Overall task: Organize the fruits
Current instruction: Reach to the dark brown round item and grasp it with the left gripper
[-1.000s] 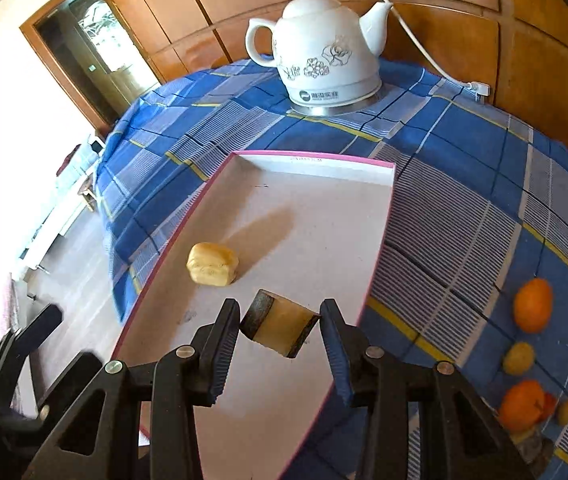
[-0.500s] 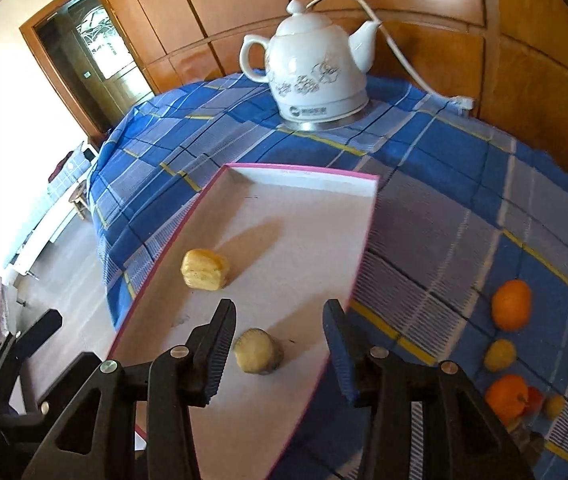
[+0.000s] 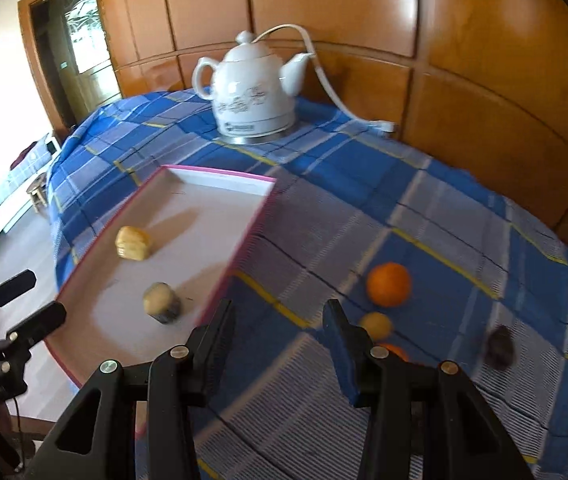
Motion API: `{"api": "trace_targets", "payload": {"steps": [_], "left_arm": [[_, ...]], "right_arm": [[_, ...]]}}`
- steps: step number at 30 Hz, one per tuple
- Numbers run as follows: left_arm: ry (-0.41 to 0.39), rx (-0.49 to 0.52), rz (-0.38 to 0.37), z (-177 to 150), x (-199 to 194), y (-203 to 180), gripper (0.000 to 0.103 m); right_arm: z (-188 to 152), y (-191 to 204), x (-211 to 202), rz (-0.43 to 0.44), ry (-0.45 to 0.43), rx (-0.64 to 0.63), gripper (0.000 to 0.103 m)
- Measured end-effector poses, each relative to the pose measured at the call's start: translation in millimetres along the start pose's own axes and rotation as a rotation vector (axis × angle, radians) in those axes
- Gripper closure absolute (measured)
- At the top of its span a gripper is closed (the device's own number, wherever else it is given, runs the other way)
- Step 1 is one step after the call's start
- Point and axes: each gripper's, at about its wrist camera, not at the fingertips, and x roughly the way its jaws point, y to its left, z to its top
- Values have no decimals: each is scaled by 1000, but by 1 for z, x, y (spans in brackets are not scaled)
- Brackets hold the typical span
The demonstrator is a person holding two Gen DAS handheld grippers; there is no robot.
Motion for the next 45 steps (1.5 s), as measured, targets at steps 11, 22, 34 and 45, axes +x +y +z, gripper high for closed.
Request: {"api": "trace_targets", "payload": {"steps": [11, 22, 34, 45], "left_arm": [[2, 164, -114, 6, -1, -51, 21], [76, 350, -262, -1, 12, -119, 31], [184, 552, -483, -17, 38, -222, 66], [105, 985, -469, -42, 61, -307, 47]], "right_arm": [[-25, -95, -37, -137, -10, 141, 57], [-52, -186, -52, -242, -4, 320, 57], [-61, -215, -52, -296, -8, 424, 57], [-65, -229, -56, -255, 4, 509, 57]]}}
